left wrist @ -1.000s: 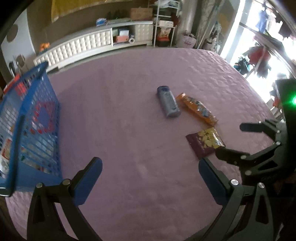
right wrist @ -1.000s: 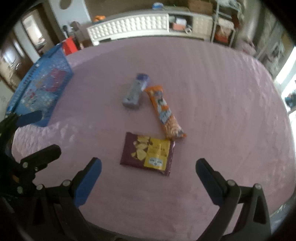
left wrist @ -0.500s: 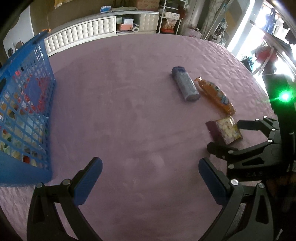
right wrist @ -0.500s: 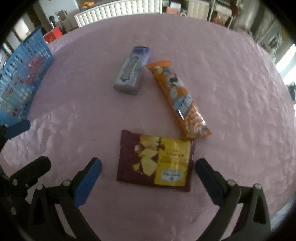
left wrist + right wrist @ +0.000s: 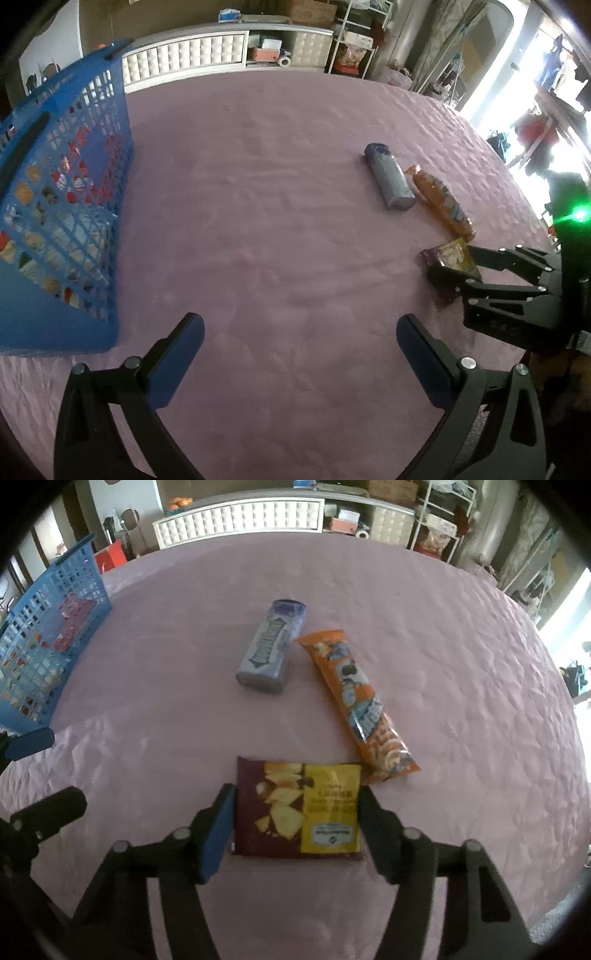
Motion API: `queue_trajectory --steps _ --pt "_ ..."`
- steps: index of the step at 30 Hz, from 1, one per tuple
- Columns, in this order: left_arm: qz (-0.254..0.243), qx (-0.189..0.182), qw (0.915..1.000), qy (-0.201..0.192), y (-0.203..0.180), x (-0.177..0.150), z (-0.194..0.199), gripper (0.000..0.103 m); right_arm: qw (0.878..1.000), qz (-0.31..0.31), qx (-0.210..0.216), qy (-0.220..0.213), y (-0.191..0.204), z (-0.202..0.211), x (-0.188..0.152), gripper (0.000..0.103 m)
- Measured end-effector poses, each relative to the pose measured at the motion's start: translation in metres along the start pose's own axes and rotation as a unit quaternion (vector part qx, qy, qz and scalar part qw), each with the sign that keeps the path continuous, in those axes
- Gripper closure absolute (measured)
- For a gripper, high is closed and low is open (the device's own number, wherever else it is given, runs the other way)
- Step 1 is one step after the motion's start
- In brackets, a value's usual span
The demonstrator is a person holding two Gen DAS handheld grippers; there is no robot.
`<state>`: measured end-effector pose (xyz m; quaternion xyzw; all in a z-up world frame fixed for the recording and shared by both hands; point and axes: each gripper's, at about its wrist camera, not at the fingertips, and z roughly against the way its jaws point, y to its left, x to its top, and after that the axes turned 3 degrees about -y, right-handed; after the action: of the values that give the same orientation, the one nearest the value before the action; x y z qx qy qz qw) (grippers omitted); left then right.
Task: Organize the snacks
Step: 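Close the right gripper on the purple-and-yellow chip bag, then lift the chip bag with the right gripper while the left approaches the blue can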
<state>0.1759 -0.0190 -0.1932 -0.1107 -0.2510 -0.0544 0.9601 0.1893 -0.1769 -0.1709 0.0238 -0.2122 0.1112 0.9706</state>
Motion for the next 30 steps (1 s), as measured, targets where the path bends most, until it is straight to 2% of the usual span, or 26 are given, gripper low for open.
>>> queue_trajectory --steps 6,11,16,23,30 --pt "-0.015 0.005 0.9998 -0.011 -0.012 0.004 0.019 0.000 1.000 -0.004 0.013 -0.008 0.004 0.013 -0.006 0.042" --pt "-0.017 0.001 0.9996 -0.024 -0.030 0.016 0.029 0.000 0.999 -0.001 0.028 -0.045 -0.001 0.040 -0.003 0.042" --pt "-0.029 0.005 0.9988 -0.040 -0.049 0.034 0.037 0.000 0.996 -0.004 0.034 -0.082 -0.023 0.060 0.007 0.042" --pt "-0.039 0.001 0.9981 -0.048 -0.073 0.064 0.028 0.000 0.992 -0.017 0.029 -0.118 -0.053 0.060 0.021 0.042" --pt "-0.056 0.006 0.9981 -0.026 -0.095 0.091 -0.013 0.000 0.991 -0.030 0.025 -0.131 -0.078 0.044 0.037 0.042"
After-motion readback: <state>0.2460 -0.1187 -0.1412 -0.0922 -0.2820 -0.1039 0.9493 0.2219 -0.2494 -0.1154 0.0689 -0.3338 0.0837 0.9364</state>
